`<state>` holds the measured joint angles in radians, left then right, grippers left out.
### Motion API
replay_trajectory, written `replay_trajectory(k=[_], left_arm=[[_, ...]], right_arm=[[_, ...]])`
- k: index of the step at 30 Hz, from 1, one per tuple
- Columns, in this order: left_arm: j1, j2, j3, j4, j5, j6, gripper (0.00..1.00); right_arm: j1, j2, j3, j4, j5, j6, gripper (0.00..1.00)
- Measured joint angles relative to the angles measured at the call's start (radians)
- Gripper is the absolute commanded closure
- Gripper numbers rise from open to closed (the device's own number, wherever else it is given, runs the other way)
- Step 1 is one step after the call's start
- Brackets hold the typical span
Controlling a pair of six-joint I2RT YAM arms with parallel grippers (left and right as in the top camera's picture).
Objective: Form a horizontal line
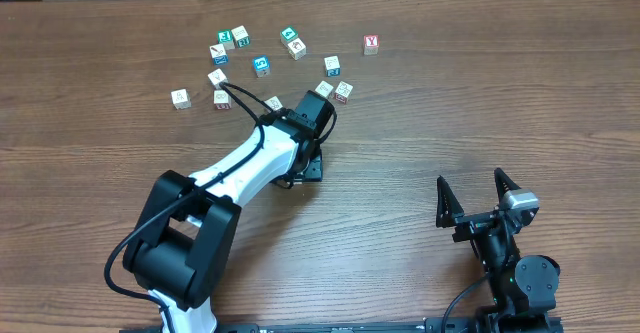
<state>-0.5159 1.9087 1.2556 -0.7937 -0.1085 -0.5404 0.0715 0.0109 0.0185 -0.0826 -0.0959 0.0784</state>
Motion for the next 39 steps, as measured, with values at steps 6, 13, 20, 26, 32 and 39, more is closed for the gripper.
replay_trajectory(k=[6, 13, 20, 26, 32, 39], left_arm=[[0.081, 0.007, 0.273, -0.084, 0.000, 0.044, 0.39], [0.159, 0.006, 0.400, 0.021, -0.024, 0.066, 0.34], [0.163, 0.070, 0.400, 0.072, -0.048, 0.205, 0.28], [0.165, 0.211, 0.400, 0.075, -0.053, 0.364, 0.25], [0.179, 0.274, 0.400, 0.081, -0.066, 0.449, 0.27], [0.206, 0.276, 0.400, 0.084, -0.050, 0.473, 0.48]], right_arm=[[0.000, 0.000, 0.000, 0.000, 0.000, 0.000, 0.00], [0.000, 0.000, 0.000, 0.000, 0.000, 0.000, 0.00], [0.000, 0.000, 0.000, 0.001, 0.000, 0.000, 0.00], [0.000, 0.000, 0.000, 0.001, 0.000, 0.000, 0.00], [0.000, 0.000, 0.000, 0.001, 0.000, 0.000, 0.00], [0.000, 0.000, 0.000, 0.000, 0.000, 0.000, 0.00]])
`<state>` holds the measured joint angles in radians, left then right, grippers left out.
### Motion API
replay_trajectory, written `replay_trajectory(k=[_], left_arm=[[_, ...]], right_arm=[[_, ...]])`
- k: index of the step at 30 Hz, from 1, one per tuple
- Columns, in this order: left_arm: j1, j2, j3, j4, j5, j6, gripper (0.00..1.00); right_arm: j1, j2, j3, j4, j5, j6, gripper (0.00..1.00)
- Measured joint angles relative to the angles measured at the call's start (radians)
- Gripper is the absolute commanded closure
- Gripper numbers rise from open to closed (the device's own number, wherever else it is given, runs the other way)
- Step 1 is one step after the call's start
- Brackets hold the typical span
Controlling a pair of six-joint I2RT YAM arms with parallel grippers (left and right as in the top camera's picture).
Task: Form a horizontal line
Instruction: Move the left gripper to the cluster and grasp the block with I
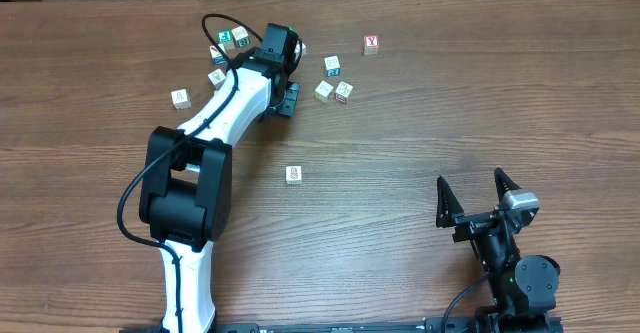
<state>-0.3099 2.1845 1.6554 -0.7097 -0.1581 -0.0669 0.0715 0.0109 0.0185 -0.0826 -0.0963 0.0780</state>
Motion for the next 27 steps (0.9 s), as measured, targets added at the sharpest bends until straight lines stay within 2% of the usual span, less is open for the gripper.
replay_trajectory(k=[7, 12, 22, 27], left_arm=[[0.002, 0.000, 0.000, 0.000, 0.054, 0.000, 0.56], [0.002, 0.000, 0.000, 0.000, 0.064, 0.000, 0.55], [0.003, 0.000, 0.000, 0.000, 0.069, -0.006, 0.61], [0.003, 0.000, 0.000, 0.000, 0.069, -0.011, 0.54]], right_arm=[[0.000, 0.000, 0.000, 0.000, 0.000, 0.000, 0.00], [0.000, 0.000, 0.000, 0.001, 0.000, 0.000, 0.00], [0.000, 0.000, 0.000, 0.000, 0.000, 0.000, 0.00], [0.000, 0.000, 0.000, 0.000, 0.000, 0.000, 0.00]])
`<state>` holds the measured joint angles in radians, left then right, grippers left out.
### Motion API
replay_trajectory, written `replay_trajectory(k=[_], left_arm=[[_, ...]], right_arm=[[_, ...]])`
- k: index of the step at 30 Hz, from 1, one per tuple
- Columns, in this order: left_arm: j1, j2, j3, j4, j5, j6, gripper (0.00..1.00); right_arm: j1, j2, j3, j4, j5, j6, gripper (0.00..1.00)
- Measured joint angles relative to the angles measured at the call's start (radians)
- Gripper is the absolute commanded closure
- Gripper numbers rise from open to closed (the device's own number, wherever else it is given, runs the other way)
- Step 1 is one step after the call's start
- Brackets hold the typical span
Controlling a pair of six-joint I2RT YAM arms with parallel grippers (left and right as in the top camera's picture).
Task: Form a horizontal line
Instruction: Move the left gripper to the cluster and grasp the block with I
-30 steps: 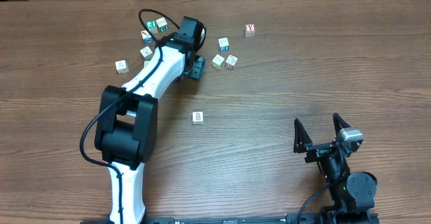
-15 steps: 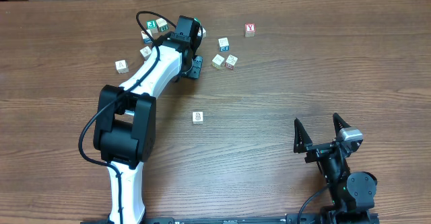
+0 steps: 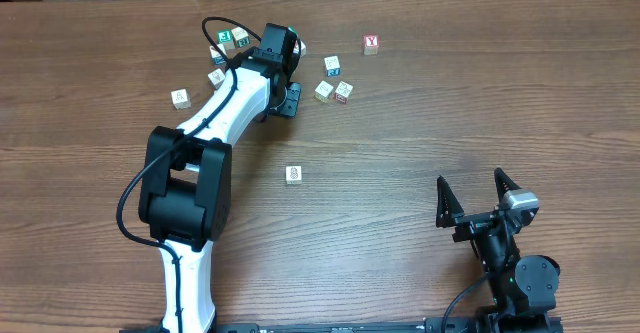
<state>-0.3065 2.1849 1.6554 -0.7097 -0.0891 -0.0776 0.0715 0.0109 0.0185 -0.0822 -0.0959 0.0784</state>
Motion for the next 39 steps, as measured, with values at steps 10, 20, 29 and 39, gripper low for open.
replay_trajectory(k=[10, 20, 29, 39], left_arm=[[0.000, 0.000, -0.006, 0.010, 0.003, -0.001, 0.54], [0.000, 0.030, -0.024, 0.050, 0.008, -0.005, 0.56], [0.000, 0.030, -0.024, 0.063, 0.007, -0.005, 0.52], [0.000, 0.030, 0.037, 0.014, 0.007, -0.009, 0.59]], right_arm=[[0.000, 0.000, 0.000, 0.000, 0.000, 0.000, 0.00], [0.000, 0.000, 0.000, 0.000, 0.000, 0.000, 0.00], [0.000, 0.000, 0.000, 0.000, 0.000, 0.000, 0.00], [0.000, 0.000, 0.000, 0.000, 0.000, 0.000, 0.00]])
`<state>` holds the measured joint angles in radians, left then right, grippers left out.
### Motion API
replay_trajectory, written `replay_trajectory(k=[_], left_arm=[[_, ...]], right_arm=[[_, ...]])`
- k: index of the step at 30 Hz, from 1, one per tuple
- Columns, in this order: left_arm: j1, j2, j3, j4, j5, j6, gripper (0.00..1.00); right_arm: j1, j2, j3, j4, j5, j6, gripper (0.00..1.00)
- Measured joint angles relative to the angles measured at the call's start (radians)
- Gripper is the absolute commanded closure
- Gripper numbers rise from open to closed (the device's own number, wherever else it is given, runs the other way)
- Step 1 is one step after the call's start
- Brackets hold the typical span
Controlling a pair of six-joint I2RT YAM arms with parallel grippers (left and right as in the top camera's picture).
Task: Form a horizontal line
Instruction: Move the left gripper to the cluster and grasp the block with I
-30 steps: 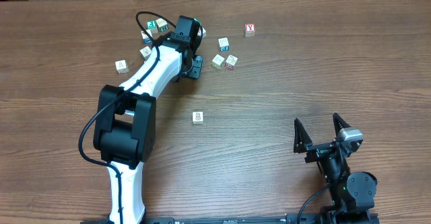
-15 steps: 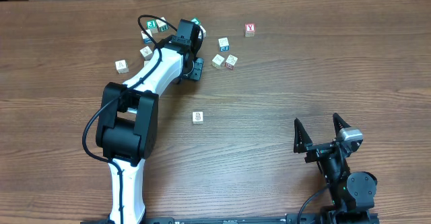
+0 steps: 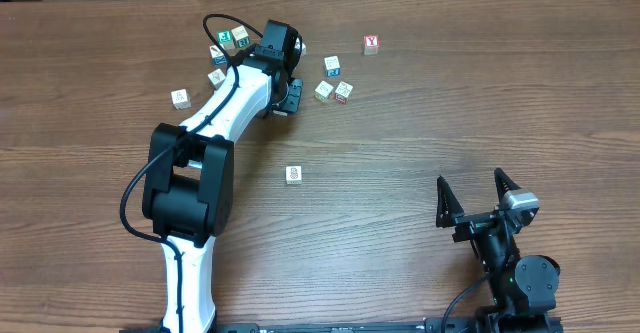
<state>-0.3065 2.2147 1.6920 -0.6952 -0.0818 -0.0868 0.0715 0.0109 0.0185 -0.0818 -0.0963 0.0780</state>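
Observation:
Small lettered cubes lie scattered at the far left-centre of the wooden table (image 3: 480, 93). One white cube (image 3: 293, 175) sits alone nearer the middle. My left gripper (image 3: 283, 99) is down among the scattered cubes, beside a white cube (image 3: 323, 90) and a red-edged one (image 3: 343, 91). The arm covers its jaws and several cubes, so its state does not show. Near the front edge my right gripper (image 3: 472, 186) rests open and holds nothing.
A red Y cube (image 3: 371, 44) lies apart at the far right of the group. Green and blue cubes (image 3: 225, 38) sit at the far left, with white ones (image 3: 180, 98) nearer. The left arm (image 3: 235, 98) stretches diagonally across the left half.
My left gripper has shifted slightly to the left within the group of cubes. The cubes in view and the right arm are where they were.
My left gripper was first low over the middle of the table, away from the group. At the following moment a white cube lay alone at that spot and the gripper was back among the scattered cubes. It has stayed there since, shifting only a little.

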Motion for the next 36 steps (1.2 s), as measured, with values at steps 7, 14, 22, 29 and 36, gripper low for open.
replay_trajectory(k=[7, 14, 22, 29, 36], left_arm=[[0.000, 0.000, 0.000, -0.027, 0.000, -0.009, 0.59], [0.000, 0.000, 0.000, -0.031, 0.000, -0.011, 0.59], [0.000, 0.000, -0.001, -0.011, 0.001, -0.015, 0.62], [0.000, 0.000, -0.001, -0.015, 0.019, -0.016, 0.67], [0.000, 0.000, -0.001, -0.016, 0.031, -0.018, 0.62]], right_arm=[[0.000, 0.000, 0.000, 0.000, 0.000, 0.000, 0.00], [0.000, 0.000, 0.000, 0.000, 0.000, 0.000, 0.00], [0.000, 0.000, 0.000, 0.000, 0.000, 0.000, 0.00], [0.000, 0.000, 0.000, 0.000, 0.000, 0.000, 0.00], [0.000, 0.000, 0.000, 0.000, 0.000, 0.000, 0.00]])
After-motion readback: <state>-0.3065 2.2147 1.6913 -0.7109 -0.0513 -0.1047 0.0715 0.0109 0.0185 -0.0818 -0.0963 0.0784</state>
